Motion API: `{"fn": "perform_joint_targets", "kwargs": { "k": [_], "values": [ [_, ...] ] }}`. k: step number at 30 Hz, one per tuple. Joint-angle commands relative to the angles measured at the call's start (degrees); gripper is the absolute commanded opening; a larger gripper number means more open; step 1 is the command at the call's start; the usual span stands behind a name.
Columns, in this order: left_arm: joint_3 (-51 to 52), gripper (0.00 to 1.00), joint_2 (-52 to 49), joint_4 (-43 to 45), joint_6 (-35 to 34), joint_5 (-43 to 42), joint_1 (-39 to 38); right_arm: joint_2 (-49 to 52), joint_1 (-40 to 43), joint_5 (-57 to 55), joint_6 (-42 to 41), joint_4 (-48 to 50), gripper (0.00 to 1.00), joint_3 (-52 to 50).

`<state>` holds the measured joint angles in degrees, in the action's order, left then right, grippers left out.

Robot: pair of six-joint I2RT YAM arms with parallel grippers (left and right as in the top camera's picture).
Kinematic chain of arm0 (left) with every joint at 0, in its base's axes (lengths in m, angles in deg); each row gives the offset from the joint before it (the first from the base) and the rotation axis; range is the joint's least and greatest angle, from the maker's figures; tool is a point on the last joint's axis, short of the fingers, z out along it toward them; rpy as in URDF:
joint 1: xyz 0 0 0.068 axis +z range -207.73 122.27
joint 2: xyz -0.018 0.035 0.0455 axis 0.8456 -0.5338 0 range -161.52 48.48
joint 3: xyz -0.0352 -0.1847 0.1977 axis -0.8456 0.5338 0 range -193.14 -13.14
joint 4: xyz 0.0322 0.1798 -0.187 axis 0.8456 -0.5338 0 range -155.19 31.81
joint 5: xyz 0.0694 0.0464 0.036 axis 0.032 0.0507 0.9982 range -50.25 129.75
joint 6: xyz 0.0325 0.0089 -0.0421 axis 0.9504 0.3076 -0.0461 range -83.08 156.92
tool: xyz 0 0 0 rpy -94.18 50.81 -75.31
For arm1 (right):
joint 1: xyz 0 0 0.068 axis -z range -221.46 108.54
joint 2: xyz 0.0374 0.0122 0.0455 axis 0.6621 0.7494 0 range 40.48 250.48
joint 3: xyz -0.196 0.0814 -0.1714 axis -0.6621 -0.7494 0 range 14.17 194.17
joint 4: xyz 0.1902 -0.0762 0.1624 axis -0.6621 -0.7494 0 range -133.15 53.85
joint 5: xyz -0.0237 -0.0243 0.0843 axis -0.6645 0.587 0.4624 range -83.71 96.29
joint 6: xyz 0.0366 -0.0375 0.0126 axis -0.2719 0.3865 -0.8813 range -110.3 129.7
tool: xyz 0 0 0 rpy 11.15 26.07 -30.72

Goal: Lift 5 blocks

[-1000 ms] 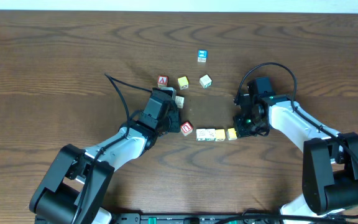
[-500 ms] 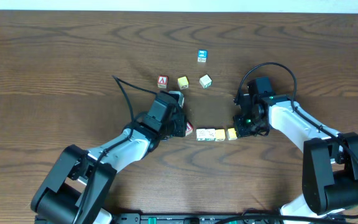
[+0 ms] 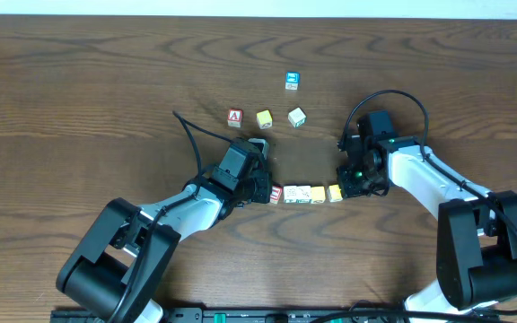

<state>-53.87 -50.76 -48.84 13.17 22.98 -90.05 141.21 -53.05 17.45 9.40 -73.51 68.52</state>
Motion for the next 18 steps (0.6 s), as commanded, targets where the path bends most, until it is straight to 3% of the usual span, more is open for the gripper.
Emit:
{"fn": "perform_joint_targets", "kwargs": {
  "k": [1,18],
  "values": [
    [0.4,0.07,-0.7,-0.2,1.1,0.8,1.3,0.2,-0.5,-0.4,0.6,0.1,0.01,-1.0],
    [0.4,0.07,-0.7,-10.9,1.1,3.3,1.8,0.2,-0.5,-0.3,0.5,-0.3,0.01,-1.9]
  ]
}}
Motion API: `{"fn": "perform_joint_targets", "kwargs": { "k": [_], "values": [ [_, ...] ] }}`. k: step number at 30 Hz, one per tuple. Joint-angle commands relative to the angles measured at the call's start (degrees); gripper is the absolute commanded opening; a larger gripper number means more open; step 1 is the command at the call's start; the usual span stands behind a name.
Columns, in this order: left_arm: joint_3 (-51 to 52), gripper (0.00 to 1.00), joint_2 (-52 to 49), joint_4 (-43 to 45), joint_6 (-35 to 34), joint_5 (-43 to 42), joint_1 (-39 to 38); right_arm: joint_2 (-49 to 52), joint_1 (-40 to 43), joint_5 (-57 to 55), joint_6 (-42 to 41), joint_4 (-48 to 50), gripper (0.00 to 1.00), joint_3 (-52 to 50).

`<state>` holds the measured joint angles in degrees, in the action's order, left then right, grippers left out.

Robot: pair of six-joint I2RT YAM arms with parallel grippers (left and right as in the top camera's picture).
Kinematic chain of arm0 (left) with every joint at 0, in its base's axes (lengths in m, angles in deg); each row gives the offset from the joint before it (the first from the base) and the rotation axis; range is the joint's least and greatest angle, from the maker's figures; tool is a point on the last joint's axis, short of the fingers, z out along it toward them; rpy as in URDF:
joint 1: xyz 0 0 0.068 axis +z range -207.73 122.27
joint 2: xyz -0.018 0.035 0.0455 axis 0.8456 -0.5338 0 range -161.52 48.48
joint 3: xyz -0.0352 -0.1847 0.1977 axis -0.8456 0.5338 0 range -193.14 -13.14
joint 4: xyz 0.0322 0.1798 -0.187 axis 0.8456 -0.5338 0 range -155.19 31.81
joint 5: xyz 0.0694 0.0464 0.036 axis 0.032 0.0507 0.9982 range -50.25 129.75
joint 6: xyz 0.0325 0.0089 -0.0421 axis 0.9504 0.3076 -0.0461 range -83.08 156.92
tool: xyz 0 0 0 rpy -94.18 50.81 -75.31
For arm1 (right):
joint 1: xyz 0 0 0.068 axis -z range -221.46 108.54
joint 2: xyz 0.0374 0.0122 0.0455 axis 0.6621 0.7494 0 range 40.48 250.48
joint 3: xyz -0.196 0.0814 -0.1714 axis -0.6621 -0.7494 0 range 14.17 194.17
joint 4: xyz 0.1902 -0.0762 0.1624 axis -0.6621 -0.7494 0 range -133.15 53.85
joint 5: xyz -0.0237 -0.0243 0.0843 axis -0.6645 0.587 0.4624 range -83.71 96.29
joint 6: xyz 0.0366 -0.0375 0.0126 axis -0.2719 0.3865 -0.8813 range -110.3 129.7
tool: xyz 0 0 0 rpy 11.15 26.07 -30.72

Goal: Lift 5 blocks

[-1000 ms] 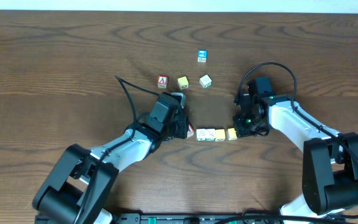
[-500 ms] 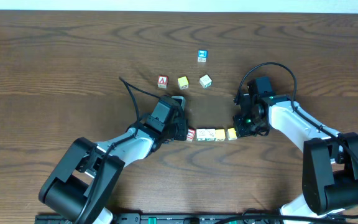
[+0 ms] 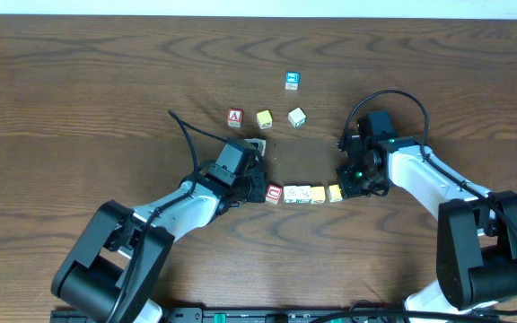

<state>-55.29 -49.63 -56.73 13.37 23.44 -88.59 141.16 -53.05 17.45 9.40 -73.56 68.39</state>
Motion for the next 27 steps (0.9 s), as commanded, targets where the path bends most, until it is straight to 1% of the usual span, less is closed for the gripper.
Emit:
{"fn": "perform_joint_targets", "kwargs": {
  "k": [1,6,14,25,27],
  "values": [
    [1.9,0.07,-1.8,-3.1,0.9,2.8,0.3,0.2,-0.5,-0.1,0.6,-0.3,0.01,-1.9],
    [1.9,0.07,-1.8,-3.3,0.5,0.2,0.3,0.2,-0.5,1.4,0.3,-1.0,0.01,-1.9],
    [1.9,0.07,-1.8,-6.0,0.5,0.2,0.3,0.2,-0.5,-1.2,-1.4,-3.0,0.01,-1.9],
    [1.9,0.07,-1.8,-6.6,0.2,-1.3,0.2,0.2,-0.5,1.4,-1.3,-2.6,0.01,-1.9],
    [1.9,0.07,-1.8,-6.8,-0.8,-1.6,0.2,0.2,-0.5,1.9,-1.3,-2.6,0.01,-1.9]
  ]
}}
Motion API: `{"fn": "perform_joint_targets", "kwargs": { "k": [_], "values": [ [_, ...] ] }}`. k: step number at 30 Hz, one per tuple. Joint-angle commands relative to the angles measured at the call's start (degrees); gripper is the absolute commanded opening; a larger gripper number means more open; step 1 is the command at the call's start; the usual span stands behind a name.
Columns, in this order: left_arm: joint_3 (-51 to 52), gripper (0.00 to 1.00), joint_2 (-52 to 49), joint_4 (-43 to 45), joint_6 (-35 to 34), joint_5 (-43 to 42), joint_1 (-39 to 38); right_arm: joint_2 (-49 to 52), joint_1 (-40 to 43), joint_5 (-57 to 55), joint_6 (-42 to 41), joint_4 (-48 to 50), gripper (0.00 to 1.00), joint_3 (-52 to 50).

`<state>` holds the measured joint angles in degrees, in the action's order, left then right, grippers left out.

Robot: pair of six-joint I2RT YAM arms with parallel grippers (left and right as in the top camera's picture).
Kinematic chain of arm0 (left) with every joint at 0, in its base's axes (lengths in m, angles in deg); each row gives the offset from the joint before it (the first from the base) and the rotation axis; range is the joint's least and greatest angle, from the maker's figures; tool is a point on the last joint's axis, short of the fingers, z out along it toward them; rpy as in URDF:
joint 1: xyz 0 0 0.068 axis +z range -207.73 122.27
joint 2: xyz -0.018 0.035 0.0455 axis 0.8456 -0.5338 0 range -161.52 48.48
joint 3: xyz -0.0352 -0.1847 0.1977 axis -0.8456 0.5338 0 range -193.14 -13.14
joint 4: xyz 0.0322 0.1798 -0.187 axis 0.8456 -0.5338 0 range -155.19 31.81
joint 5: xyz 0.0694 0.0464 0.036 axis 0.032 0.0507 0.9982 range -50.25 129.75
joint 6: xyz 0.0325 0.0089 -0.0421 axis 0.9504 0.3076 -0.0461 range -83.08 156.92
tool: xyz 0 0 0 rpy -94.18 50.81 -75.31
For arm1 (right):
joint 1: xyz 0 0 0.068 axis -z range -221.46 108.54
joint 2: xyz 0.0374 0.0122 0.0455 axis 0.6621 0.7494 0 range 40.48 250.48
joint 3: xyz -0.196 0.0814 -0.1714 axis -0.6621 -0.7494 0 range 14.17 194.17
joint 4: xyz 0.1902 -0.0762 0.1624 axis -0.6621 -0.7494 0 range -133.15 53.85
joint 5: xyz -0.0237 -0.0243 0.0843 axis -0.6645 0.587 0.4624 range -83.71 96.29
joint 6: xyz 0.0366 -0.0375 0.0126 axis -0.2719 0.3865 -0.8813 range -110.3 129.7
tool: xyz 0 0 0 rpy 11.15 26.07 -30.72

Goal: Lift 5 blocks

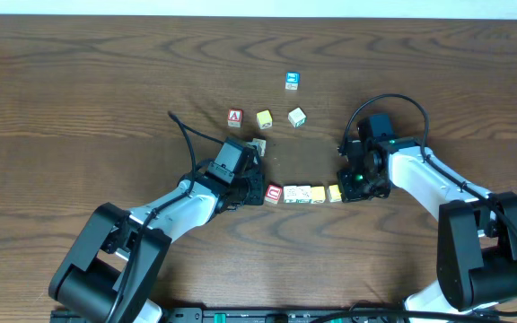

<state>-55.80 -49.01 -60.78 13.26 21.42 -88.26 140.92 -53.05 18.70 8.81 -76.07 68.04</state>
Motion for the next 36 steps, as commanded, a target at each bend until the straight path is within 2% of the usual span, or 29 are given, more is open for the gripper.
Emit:
{"fn": "perform_joint_targets", "kwargs": {
  "k": [1,21,36],
  "values": [
    [2.4,0.07,-2.4,-2.8,-0.7,-0.5,-0.1,0.4,-0.5,0.8,-0.7,-0.1,0.01,-1.5],
    [2.4,0.07,-2.4,-2.8,-9.4,-2.9,-0.1,0.4,-0.5,4.6,0.3,0.1,0.01,-1.5],
    [2.4,0.07,-2.4,-2.7,-10.6,-4.7,-0.2,0.4,-0.5,4.6,0.3,0.4,0.01,-1.5]
  ]
}}
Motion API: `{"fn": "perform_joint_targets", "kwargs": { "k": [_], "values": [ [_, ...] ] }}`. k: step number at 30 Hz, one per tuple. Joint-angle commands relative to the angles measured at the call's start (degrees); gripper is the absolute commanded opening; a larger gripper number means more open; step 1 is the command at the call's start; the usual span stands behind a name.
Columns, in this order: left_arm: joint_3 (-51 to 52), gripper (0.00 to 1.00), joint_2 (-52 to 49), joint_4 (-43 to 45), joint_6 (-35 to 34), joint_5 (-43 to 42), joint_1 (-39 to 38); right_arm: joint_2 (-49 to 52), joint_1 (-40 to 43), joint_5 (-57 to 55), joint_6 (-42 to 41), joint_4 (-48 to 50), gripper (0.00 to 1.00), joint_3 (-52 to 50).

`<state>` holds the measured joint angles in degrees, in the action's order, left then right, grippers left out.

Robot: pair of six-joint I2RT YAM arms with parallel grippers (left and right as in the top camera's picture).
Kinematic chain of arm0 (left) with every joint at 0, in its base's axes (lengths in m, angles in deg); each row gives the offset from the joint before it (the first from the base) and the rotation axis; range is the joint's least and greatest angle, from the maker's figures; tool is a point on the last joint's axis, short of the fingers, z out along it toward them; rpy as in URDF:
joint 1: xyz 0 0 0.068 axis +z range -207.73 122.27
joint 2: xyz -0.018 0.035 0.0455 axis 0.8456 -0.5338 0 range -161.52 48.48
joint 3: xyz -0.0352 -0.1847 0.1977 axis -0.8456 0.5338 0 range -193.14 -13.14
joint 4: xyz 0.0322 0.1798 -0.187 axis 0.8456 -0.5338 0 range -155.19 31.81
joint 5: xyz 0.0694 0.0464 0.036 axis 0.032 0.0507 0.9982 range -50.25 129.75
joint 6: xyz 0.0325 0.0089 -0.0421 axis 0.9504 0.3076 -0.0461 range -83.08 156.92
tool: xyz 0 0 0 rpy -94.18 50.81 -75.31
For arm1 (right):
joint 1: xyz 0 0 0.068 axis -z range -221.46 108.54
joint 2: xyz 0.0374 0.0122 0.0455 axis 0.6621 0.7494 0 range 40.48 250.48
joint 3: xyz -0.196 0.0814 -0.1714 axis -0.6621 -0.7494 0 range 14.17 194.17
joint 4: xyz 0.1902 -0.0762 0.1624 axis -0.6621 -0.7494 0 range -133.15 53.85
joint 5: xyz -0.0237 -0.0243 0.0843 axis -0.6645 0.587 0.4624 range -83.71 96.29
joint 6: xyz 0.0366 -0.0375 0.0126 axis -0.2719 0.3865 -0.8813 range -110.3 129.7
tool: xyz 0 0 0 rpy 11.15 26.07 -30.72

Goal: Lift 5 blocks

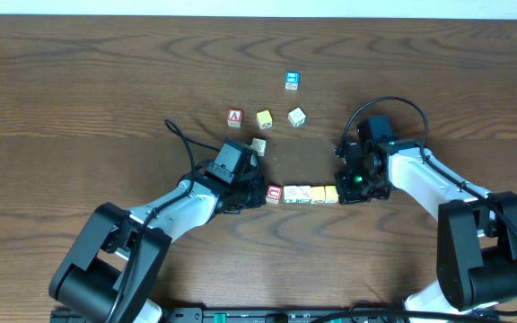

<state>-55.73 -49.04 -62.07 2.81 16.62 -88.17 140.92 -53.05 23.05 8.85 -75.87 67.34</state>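
A row of several small blocks lies on the table in the overhead view, from a red block [274,193] through white ones [296,193] to a yellow block [331,193]. My left gripper [257,193] sits at the red end, its dark fingers looking closed together against the block. At the yellow end my right gripper [345,190] does the same. Both tips are low on the table, and the row is squeezed between them.
Loose blocks lie behind the row: a red lettered one [234,117], a yellow one [264,118], a white-green one [296,117], a blue one [292,81], and a pale one [258,144] right behind my left wrist. Cables loop above both wrists.
My right gripper has shifted slightly left, and the yellow end block with it, so the row is tighter. My left gripper and the red block have barely moved.
At first the row lay a little longer, with gaps, between both grippers. Then my left gripper and the red block sat slightly further left. By now the right end has come in and the blocks touch in one line on the table.
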Motion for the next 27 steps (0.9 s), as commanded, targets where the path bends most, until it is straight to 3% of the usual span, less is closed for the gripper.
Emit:
{"fn": "perform_joint_targets", "kwargs": {
  "k": [1,27],
  "values": [
    [2.3,0.07,-2.4,-1.4,0.4,-0.1,-0.3,0.4,-0.5,0.3,0.3,0.2,0.01,-0.8],
    [2.3,0.07,-2.4,1.6,2.6,-2.0,-0.3,0.4,-0.5,4.3,1.2,1.4,0.01,-0.8]
  ]
}}
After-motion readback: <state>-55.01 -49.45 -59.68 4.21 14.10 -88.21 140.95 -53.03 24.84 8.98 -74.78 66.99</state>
